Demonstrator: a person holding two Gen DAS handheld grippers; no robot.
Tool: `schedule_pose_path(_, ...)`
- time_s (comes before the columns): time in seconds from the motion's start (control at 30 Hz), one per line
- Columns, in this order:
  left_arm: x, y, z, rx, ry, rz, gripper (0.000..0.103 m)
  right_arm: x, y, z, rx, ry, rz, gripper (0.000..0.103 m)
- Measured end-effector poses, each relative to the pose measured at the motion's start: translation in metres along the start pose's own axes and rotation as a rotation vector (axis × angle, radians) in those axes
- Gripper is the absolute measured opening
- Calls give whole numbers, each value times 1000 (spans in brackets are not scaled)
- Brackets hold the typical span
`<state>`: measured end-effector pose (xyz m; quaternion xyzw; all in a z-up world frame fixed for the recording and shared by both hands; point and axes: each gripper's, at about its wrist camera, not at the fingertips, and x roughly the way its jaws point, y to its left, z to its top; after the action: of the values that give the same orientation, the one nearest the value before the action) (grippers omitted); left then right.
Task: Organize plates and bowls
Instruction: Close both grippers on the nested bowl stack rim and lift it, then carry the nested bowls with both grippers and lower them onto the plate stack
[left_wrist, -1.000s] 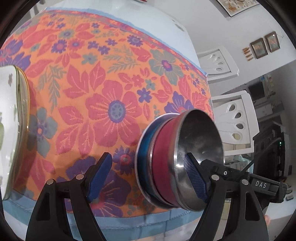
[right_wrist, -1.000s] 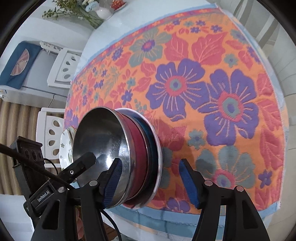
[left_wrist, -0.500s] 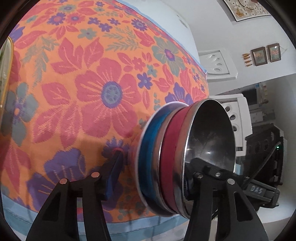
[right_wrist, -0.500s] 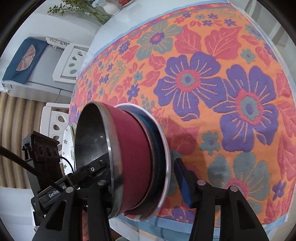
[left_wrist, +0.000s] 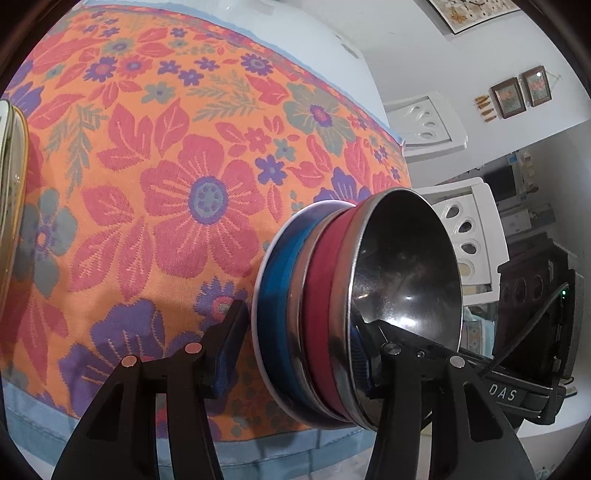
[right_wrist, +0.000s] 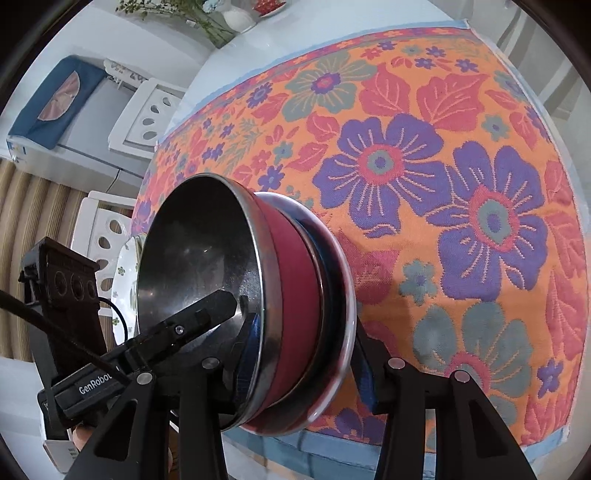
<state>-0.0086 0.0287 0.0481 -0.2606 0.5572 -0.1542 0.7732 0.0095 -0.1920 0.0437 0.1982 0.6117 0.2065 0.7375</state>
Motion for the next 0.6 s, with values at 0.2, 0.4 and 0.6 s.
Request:
schedule_pose_path(0.2,-16,-6,3,17,-42,-5,48,-13,11,2,-26,-51,2,46)
schedule_pose_path(0.4,-34,-7,10,46,-80,25,47,-23,35,3,-77,-113,10,46)
schedule_pose_path(0.6,-70,-1,12,32,-150,28,48,-36,72,6,-137,-160,23,46)
